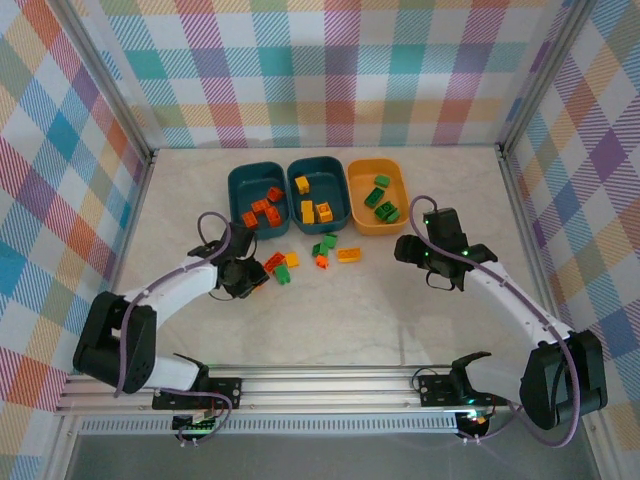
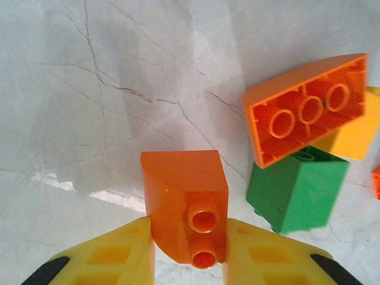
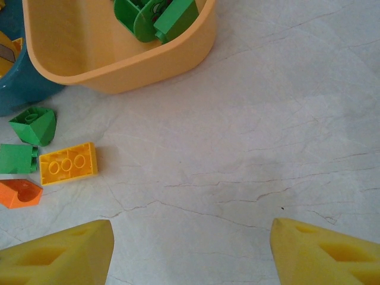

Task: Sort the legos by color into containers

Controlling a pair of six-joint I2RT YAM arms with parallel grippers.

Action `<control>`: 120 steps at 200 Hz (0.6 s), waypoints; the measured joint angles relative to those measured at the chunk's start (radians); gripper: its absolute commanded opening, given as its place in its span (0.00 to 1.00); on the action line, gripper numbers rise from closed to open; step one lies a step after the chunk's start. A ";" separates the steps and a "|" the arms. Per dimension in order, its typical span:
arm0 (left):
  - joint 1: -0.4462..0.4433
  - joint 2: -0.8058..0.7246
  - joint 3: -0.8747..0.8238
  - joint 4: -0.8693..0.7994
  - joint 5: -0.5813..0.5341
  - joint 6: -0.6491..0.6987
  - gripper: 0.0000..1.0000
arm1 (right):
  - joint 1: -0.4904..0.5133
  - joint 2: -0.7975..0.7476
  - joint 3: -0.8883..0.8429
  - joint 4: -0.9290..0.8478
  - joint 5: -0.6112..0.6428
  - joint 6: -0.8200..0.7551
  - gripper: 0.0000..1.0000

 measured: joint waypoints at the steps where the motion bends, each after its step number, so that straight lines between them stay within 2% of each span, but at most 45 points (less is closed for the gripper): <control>1: 0.000 -0.004 0.000 0.000 0.000 0.000 0.30 | 0.000 0.000 0.000 0.000 0.000 0.000 0.70; 31: 0.000 -0.061 0.001 -0.021 -0.003 0.000 0.30 | 0.000 -0.005 0.000 0.000 -0.001 0.000 0.69; 74: 0.000 -0.068 0.023 -0.046 0.003 0.000 0.30 | 0.000 -0.012 0.000 0.001 -0.021 0.001 0.68; 120: 0.000 0.037 0.200 -0.050 0.029 0.011 0.29 | 0.000 -0.011 -0.002 -0.004 -0.084 0.004 0.67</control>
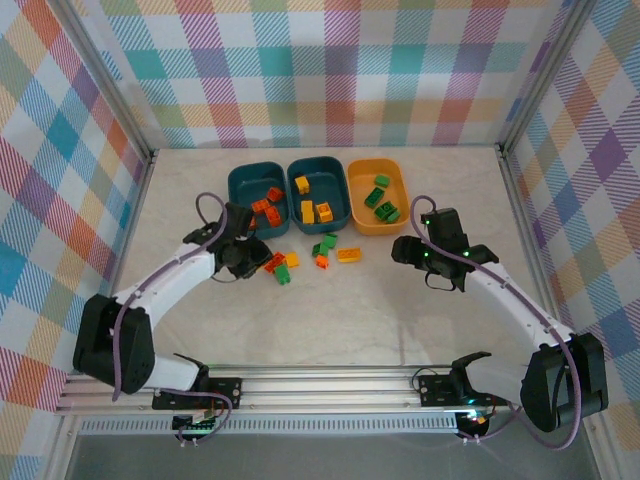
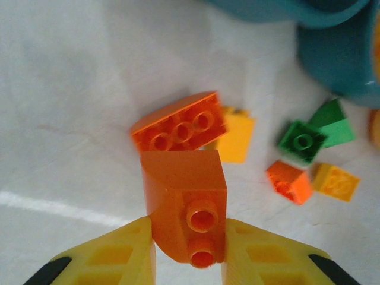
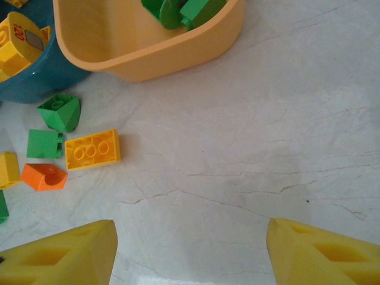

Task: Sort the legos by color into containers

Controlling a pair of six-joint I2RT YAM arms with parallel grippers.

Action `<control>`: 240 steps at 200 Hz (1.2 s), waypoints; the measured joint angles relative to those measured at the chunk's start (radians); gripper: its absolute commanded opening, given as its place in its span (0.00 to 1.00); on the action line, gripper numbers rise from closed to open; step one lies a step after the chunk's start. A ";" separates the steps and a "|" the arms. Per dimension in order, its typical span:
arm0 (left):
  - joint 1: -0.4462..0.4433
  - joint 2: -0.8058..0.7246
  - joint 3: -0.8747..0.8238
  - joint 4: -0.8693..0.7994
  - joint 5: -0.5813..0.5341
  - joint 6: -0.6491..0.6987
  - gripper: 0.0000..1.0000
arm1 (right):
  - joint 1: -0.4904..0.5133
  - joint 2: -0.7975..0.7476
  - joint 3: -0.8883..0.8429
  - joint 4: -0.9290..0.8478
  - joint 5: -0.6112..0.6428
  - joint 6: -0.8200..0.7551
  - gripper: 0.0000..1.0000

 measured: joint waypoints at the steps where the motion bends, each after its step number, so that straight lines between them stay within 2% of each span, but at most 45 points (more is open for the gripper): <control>1: 0.000 0.004 0.006 -0.001 0.000 0.000 0.29 | 0.000 0.000 0.000 0.000 -0.002 0.000 0.67; 36: 0.029 0.140 0.196 -0.004 0.024 0.022 0.28 | 0.000 0.011 -0.014 -0.002 -0.053 0.008 0.67; 97: 0.156 0.578 0.681 -0.024 0.076 0.086 0.28 | 0.060 0.087 -0.016 0.023 -0.093 0.049 0.73; 141: 0.195 0.832 0.983 -0.127 0.113 0.148 0.33 | 0.114 0.295 0.086 0.032 -0.085 0.017 0.75; 159: 0.200 0.863 1.004 -0.143 0.122 0.163 0.42 | 0.131 0.388 0.154 0.054 -0.049 -0.014 0.76; 179: 0.205 0.875 1.009 -0.170 0.143 0.180 0.65 | 0.139 0.448 0.204 0.082 -0.034 -0.069 0.75; 197: 0.207 0.879 1.017 -0.193 0.170 0.182 0.76 | 0.142 0.494 0.264 0.082 -0.027 -0.129 0.77; 221: 0.208 0.874 1.023 -0.211 0.200 0.207 0.80 | 0.142 0.556 0.340 0.091 -0.032 -0.203 0.77; 240: 0.208 0.826 0.971 -0.203 0.219 0.211 0.81 | 0.142 0.613 0.393 0.102 -0.058 -0.241 0.71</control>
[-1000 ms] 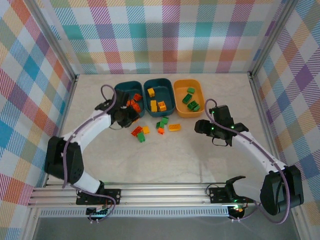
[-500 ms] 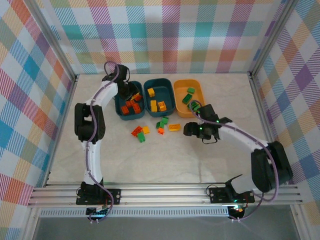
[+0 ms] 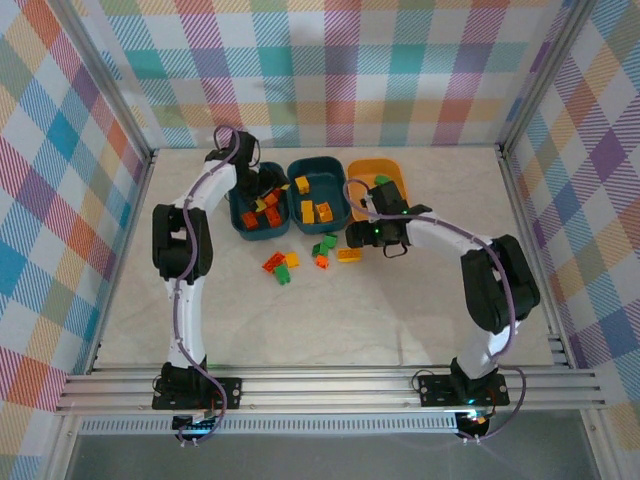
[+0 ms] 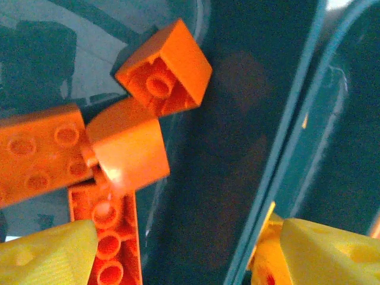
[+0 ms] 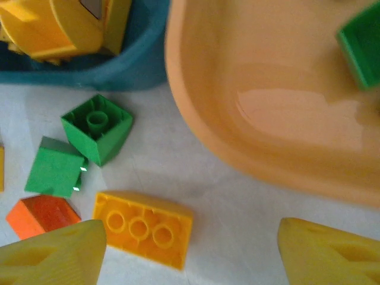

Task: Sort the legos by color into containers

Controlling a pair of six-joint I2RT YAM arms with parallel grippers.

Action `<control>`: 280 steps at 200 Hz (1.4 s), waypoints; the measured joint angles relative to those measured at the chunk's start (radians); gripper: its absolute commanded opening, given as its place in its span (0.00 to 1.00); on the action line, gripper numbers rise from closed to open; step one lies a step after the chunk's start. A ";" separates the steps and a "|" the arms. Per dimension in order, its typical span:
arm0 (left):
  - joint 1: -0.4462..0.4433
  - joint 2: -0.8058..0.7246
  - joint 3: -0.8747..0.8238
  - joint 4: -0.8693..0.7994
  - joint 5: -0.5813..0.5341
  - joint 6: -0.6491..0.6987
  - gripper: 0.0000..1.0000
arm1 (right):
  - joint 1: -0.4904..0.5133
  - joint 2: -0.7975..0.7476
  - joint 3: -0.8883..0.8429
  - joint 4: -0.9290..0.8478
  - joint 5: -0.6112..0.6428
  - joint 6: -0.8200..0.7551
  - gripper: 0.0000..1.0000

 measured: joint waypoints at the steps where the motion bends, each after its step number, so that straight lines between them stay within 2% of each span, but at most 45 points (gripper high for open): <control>1: 0.000 -0.008 -0.010 0.003 0.002 0.001 0.81 | 0.000 0.005 0.003 0.002 -0.003 -0.003 0.71; 23: 0.000 -0.192 -0.232 0.066 0.018 -0.005 0.81 | 0.000 0.064 0.038 0.019 -0.064 -0.033 0.70; 65: -0.011 -0.596 -0.726 0.214 0.078 -0.034 0.82 | 0.000 0.138 0.048 0.050 -0.187 -0.092 0.73; 98: -0.017 -0.784 -0.940 0.225 0.099 -0.032 0.87 | 0.010 0.175 0.058 0.068 -0.256 -0.108 0.73; 135: -0.017 -0.945 -0.967 0.189 0.090 0.002 0.88 | 0.051 0.164 0.023 0.082 -0.270 -0.112 0.73; 179: -0.017 -0.956 -0.962 0.179 0.102 0.014 0.88 | 0.128 0.088 -0.074 0.083 -0.176 -0.111 0.72; 211: -0.017 -0.946 -0.963 0.182 0.114 0.014 0.88 | 0.164 0.085 -0.074 0.070 -0.060 -0.089 0.63; 280: -0.018 -0.957 -0.997 0.182 0.103 0.011 0.88 | 0.183 0.107 -0.032 0.017 0.062 -0.041 0.33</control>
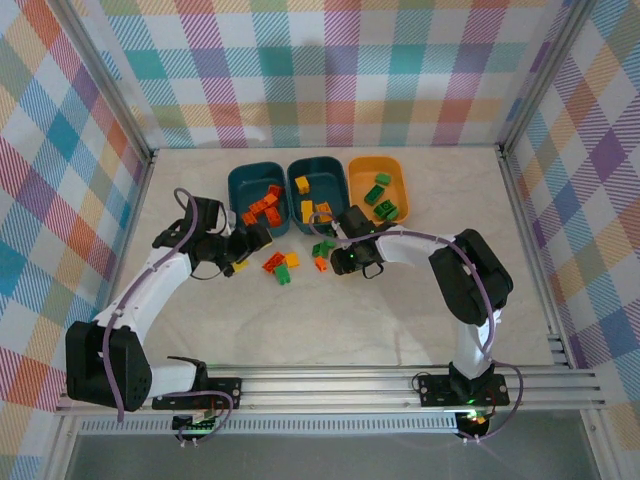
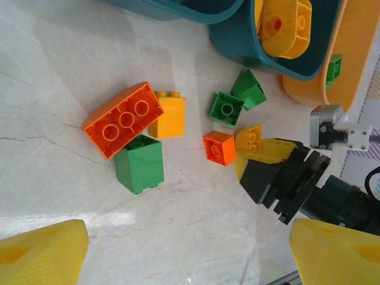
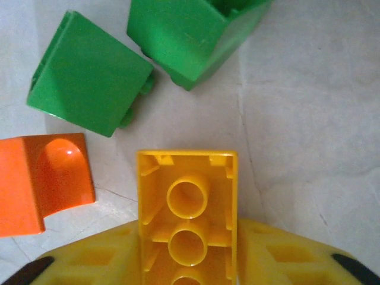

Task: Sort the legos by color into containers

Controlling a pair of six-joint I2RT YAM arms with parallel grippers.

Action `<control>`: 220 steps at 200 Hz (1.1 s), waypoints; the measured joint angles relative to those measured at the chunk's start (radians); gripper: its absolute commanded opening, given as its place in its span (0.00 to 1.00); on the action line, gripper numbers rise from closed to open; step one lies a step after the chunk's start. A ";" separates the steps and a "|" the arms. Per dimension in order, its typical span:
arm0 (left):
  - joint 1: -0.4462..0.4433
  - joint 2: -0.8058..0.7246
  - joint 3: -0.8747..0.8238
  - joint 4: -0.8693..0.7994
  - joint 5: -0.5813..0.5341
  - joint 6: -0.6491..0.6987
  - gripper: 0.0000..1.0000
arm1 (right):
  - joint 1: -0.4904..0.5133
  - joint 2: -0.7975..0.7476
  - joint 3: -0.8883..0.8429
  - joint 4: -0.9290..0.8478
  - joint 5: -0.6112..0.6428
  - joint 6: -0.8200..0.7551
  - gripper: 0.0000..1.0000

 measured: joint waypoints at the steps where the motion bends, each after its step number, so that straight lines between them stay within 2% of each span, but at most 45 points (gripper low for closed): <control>1: 0.000 -0.001 0.000 0.000 -0.001 0.000 0.88 | 0.000 0.000 0.000 0.000 0.000 0.000 0.33; 51: -0.038 -0.008 -0.026 -0.002 -0.050 -0.013 0.84 | 0.001 -0.114 -0.054 -0.015 0.045 0.028 0.27; 69: -0.106 0.020 -0.031 0.002 -0.072 -0.026 0.81 | 0.001 -0.172 -0.037 -0.022 0.060 0.032 0.27; 89: -0.207 0.061 -0.031 0.040 -0.082 -0.053 0.80 | -0.008 -0.161 0.072 -0.040 0.074 0.027 0.27; 109: -0.287 0.100 -0.031 0.102 -0.092 -0.075 0.80 | -0.021 -0.069 0.241 -0.038 0.081 0.020 0.27; 130: -0.329 0.156 -0.024 0.159 -0.107 -0.083 0.80 | -0.041 0.075 0.434 -0.041 0.087 0.016 0.27; 172: -0.333 0.278 -0.016 0.281 -0.116 -0.098 0.78 | -0.061 0.339 0.742 -0.111 0.077 0.012 0.28; 220: -0.333 0.328 -0.027 0.357 -0.143 -0.096 0.76 | -0.066 0.486 0.949 -0.192 0.044 0.013 0.34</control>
